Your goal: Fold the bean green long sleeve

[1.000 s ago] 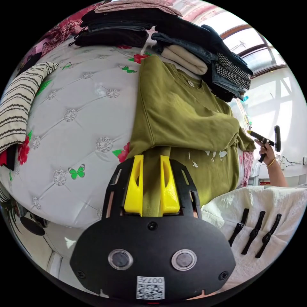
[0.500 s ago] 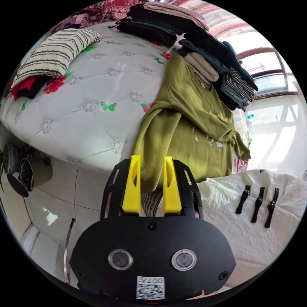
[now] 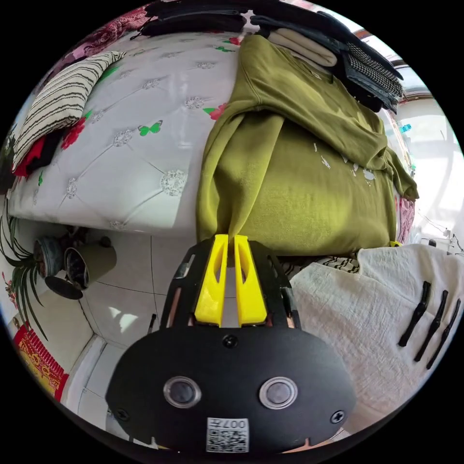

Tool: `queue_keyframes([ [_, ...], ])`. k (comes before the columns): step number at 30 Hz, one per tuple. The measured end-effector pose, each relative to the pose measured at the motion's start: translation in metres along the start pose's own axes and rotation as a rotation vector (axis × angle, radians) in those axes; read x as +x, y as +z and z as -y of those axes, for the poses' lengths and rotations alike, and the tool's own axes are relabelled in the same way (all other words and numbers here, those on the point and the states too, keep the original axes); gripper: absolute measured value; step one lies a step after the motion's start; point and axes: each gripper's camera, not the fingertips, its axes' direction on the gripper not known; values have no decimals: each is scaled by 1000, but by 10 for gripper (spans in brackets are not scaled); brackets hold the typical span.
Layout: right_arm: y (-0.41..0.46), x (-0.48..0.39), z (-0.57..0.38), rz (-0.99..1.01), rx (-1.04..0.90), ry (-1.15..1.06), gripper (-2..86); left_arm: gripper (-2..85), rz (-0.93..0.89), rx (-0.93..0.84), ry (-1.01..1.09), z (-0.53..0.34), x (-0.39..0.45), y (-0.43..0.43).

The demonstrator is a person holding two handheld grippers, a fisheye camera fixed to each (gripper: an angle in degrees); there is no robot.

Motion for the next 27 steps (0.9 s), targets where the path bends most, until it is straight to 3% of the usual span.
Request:
queue_keyframes([
  [3, 14, 28, -10, 102, 4, 135, 37, 41, -59, -43, -110, 3, -13, 14],
  [8, -43, 99, -10, 140, 378, 373, 58, 22, -37, 73, -167, -6, -12, -12],
  [14, -72, 202, 5, 268, 671, 671, 75, -8, -29, 142, -289, -16, -19, -38],
  [27, -26, 296, 70, 380, 706, 971, 42, -9, -5, 191, -357, -7, 16, -56],
])
